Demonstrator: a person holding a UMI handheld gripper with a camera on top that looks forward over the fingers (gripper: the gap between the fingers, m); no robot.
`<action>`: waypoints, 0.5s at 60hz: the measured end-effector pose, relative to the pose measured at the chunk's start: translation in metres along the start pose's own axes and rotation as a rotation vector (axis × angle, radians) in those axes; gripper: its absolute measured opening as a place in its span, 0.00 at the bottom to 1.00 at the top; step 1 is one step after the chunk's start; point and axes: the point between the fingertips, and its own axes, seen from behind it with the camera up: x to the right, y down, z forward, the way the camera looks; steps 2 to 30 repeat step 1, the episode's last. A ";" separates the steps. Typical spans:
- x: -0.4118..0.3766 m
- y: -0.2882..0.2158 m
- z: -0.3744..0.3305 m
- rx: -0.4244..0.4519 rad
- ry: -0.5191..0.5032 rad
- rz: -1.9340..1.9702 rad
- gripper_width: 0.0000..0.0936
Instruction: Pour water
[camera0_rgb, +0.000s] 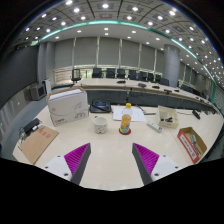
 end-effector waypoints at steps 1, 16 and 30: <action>0.001 0.001 -0.002 -0.002 -0.002 0.004 0.91; 0.001 0.001 -0.002 -0.002 -0.002 0.004 0.91; 0.001 0.001 -0.002 -0.002 -0.002 0.004 0.91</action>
